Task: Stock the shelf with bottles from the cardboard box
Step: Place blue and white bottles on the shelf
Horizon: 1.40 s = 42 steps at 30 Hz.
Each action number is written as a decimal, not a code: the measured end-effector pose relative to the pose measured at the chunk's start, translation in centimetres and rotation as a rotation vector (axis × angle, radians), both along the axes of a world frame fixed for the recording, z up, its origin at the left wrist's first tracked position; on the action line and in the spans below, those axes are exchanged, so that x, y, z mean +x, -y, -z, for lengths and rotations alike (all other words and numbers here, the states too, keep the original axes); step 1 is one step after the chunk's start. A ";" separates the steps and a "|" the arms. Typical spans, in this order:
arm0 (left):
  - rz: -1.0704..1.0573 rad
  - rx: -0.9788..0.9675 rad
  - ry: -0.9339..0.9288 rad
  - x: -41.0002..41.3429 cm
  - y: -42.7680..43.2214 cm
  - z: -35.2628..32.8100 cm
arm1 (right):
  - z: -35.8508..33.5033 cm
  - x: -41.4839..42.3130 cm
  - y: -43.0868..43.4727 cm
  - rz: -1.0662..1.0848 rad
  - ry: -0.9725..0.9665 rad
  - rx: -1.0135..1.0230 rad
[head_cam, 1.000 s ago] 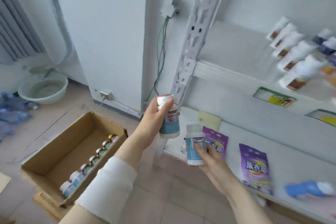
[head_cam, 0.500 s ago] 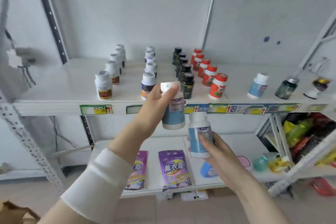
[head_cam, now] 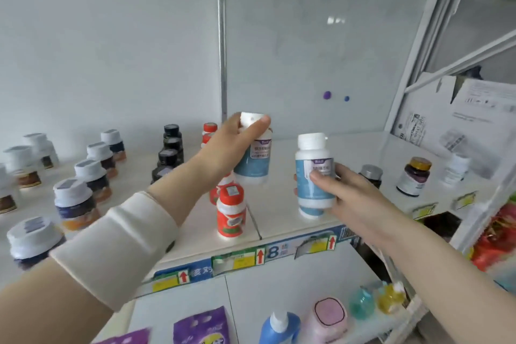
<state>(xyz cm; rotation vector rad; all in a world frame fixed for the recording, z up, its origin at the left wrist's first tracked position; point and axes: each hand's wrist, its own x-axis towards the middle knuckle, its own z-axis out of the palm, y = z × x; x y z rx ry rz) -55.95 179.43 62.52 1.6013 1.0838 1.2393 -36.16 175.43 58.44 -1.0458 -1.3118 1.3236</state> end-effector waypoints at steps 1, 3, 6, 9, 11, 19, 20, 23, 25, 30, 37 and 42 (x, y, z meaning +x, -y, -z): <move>-0.005 0.000 -0.026 0.4 -2.0 -0.2 | -0.5 0.6 -2.1 0.007 0.015 -0.012; -0.017 -0.006 -0.099 1.1 -5.9 -0.4 | -1.4 1.5 -6.0 -0.004 0.046 -0.030; -0.032 -0.018 -0.173 2.3 -11.9 -0.4 | -2.4 3.0 -11.4 -0.031 0.130 0.003; -0.051 -0.060 -0.211 3.8 -17.1 -0.2 | -2.5 4.1 -16.1 -0.061 0.225 -0.003; -0.068 -0.073 -0.275 4.6 -20.4 0.2 | -2.0 4.7 -19.0 -0.102 0.293 -0.030; -0.250 -0.148 -0.527 6.3 -28.5 2.6 | 1.0 4.9 -27.3 -0.289 0.525 -0.023; -0.275 -0.155 -0.555 6.2 -29.2 3.0 | 1.4 4.5 -28.1 -0.293 0.557 -0.001; -0.308 -0.181 -0.606 6.3 -30.6 3.8 | 2.3 3.4 -30.2 -0.319 0.627 0.048; -0.298 -0.186 -0.655 6.4 -31.6 4.2 | 2.8 2.8 -31.0 -0.342 0.672 0.065; -0.251 -0.196 -0.721 6.1 -33.5 4.8 | 4.1 1.8 -32.6 -0.319 0.760 0.071; -0.241 -0.188 -0.719 5.3 -34.7 5.6 | 4.8 0.7 -33.4 -0.320 0.746 0.069; -0.216 -0.198 -0.699 5.4 -34.8 5.7 | 4.9 0.6 -33.4 -0.313 0.749 0.039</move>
